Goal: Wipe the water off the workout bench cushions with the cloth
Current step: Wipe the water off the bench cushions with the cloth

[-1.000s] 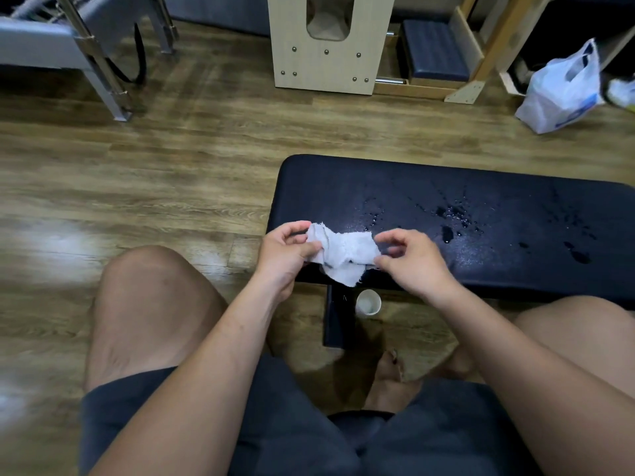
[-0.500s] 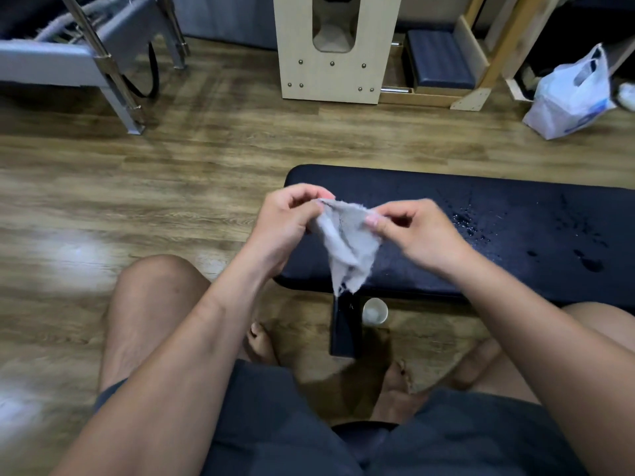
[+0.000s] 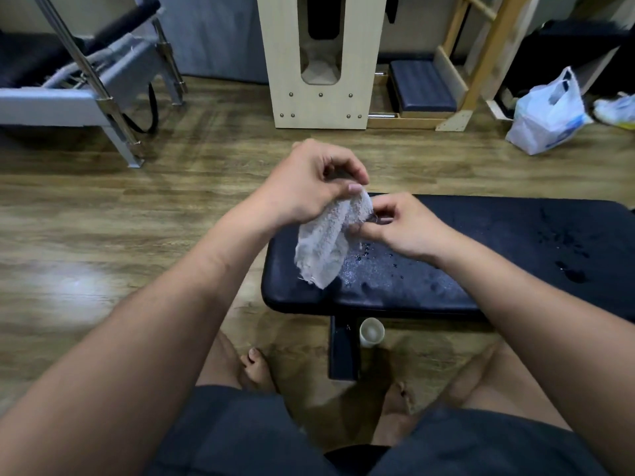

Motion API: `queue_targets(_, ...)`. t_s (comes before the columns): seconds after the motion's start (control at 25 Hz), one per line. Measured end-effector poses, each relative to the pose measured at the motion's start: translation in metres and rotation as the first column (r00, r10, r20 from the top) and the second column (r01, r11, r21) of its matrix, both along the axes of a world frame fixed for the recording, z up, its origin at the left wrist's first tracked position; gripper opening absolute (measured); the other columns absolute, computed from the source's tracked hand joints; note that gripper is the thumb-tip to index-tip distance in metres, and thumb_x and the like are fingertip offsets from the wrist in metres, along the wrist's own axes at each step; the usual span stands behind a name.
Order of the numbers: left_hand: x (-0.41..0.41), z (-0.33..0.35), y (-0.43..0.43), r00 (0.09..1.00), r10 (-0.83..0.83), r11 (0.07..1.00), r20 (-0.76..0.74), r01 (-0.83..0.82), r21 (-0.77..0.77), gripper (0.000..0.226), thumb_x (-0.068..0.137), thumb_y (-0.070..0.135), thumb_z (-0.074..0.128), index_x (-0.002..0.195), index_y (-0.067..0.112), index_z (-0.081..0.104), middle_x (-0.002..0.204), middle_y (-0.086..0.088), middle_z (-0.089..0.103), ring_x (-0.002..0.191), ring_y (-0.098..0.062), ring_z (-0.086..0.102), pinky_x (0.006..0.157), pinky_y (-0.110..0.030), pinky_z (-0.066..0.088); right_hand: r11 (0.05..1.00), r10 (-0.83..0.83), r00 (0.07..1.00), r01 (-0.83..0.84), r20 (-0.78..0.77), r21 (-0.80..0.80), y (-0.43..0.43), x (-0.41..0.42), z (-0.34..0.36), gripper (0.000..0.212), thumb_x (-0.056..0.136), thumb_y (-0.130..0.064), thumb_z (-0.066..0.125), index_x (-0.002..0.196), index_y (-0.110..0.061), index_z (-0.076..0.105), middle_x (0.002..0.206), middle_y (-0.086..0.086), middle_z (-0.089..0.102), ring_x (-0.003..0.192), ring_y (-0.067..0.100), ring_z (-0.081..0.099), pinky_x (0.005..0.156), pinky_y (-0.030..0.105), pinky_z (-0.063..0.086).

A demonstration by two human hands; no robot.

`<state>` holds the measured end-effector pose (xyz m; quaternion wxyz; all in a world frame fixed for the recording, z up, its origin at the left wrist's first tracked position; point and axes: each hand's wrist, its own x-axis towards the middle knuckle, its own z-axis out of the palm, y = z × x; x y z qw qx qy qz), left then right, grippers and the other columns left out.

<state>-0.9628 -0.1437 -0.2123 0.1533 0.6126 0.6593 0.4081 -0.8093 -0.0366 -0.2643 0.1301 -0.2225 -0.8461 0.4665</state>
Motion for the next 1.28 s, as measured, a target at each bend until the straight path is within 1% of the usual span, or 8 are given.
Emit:
queue_targets(0.08, -0.011, 0.009, -0.005, 0.999, -0.002, 1.000, -0.046, 0.001, -0.009, 0.015, 0.080, 0.007, 0.075, 0.088, 0.019, 0.073, 0.073, 0.016, 0.066, 0.066, 0.010, 0.056, 0.068, -0.009, 0.041, 0.999, 0.033, 0.999, -0.033, 0.041, -0.013, 0.003, 0.004, 0.000, 0.019, 0.071, -0.034, 0.077, 0.085, -0.022, 0.073, 0.089, -0.009, 0.075, 0.090, 0.009, 0.067, 0.096, 0.039, 0.049)
queue_targets(0.2, -0.037, 0.012, -0.017, 0.993, 0.109, 0.994, -0.054, -0.108, 0.016, 0.016, 0.080, 0.008, 0.075, 0.090, 0.021, 0.073, 0.077, 0.013, 0.068, 0.069, 0.007, 0.057, 0.072, -0.013, 0.046, 0.990, 0.116, 0.991, -0.110, 0.062, -0.087, 0.008, 0.020, -0.003, 0.029, 0.070, -0.023, 0.081, 0.070, -0.009, 0.056, 0.068, -0.005, 0.062, 0.066, 0.012, 0.055, 0.070, 0.033, 0.043)
queue_targets(0.4, -0.070, -0.005, -0.019, 0.966, 0.259, 0.965, -0.005, -0.259, -0.034, 0.013, 0.082, 0.008, 0.074, 0.090, 0.018, 0.073, 0.075, 0.007, 0.067, 0.066, 0.004, 0.055, 0.070, -0.015, 0.046, 0.993, 0.108, 0.969, -0.096, 0.224, -0.065, 0.033, 0.052, -0.014, 0.021, 0.073, -0.028, 0.080, 0.080, -0.020, 0.062, 0.067, 0.001, 0.061, 0.063, 0.012, 0.049, 0.065, 0.033, 0.041)
queue_targets(0.6, -0.080, -0.038, -0.006, 0.952, 0.301, 0.947, -0.046, -0.304, -0.102, 0.014, 0.076, 0.011, 0.080, 0.080, 0.022, 0.073, 0.074, 0.001, 0.069, 0.067, -0.003, 0.057, 0.070, -0.023, 0.047, 0.930, 0.040, 0.888, -0.201, 0.459, 0.309, 0.065, 0.069, -0.007, 0.012, 0.082, -0.020, 0.071, 0.071, -0.019, 0.066, 0.056, -0.006, 0.060, 0.054, 0.013, 0.051, 0.056, 0.022, 0.042)
queue_targets(0.88, -0.095, -0.056, 0.015, 0.884, 0.437, 0.898, -0.164, -0.440, 0.017, 0.011, 0.075, 0.019, 0.080, 0.080, 0.012, 0.073, 0.068, 0.002, 0.063, 0.058, -0.001, 0.048, 0.056, -0.011, 0.037, 0.867, -0.236, 0.957, 0.127, 0.170, 0.482, 0.123, 0.065, 0.016, 0.007, 0.086, -0.019, 0.070, 0.092, -0.021, 0.071, 0.081, -0.003, 0.067, 0.070, 0.012, 0.060, 0.067, 0.015, 0.044)
queue_targets(1.0, -0.082, -0.075, -0.002, 0.893, 0.337, 0.942, -0.300, -0.325, 0.090, 0.007, 0.077, 0.016, 0.076, 0.080, 0.009, 0.073, 0.070, 0.004, 0.062, 0.058, -0.002, 0.045, 0.059, -0.009, 0.033, 0.810, -0.227, 0.972, 0.160, 0.051, 0.564, 0.127, 0.078, -0.004, 0.011, 0.083, -0.009, 0.072, 0.092, -0.015, 0.074, 0.082, 0.001, 0.068, 0.070, 0.016, 0.060, 0.069, 0.015, 0.048)
queue_targets(1.12, -0.056, -0.136, -0.041, 0.932, 0.198, 0.962, -0.304, -0.245, -0.124, 0.014, 0.077, 0.023, 0.068, 0.080, 0.011, 0.074, 0.074, 0.001, 0.067, 0.067, -0.006, 0.050, 0.063, -0.009, 0.033, 0.787, -0.083, 0.972, -0.072, 0.220, 0.613, 0.107, 0.103, -0.060, 0.016, 0.074, -0.004, 0.078, 0.082, -0.017, 0.074, 0.084, 0.000, 0.071, 0.079, 0.023, 0.062, 0.075, 0.030, 0.050)
queue_targets(1.28, -0.032, -0.182, -0.079, 0.956, 0.073, 0.936, -0.286, -0.165, -0.312, 0.020, 0.084, 0.032, 0.061, 0.085, 0.016, 0.072, 0.081, 0.006, 0.065, 0.073, -0.001, 0.055, 0.069, -0.015, 0.042, 0.833, 0.062, 0.922, -0.259, 0.382, 0.489, 0.087, 0.124, -0.098, 0.018, 0.075, -0.006, 0.076, 0.082, -0.022, 0.071, 0.078, -0.006, 0.068, 0.076, 0.017, 0.061, 0.069, 0.029, 0.050)
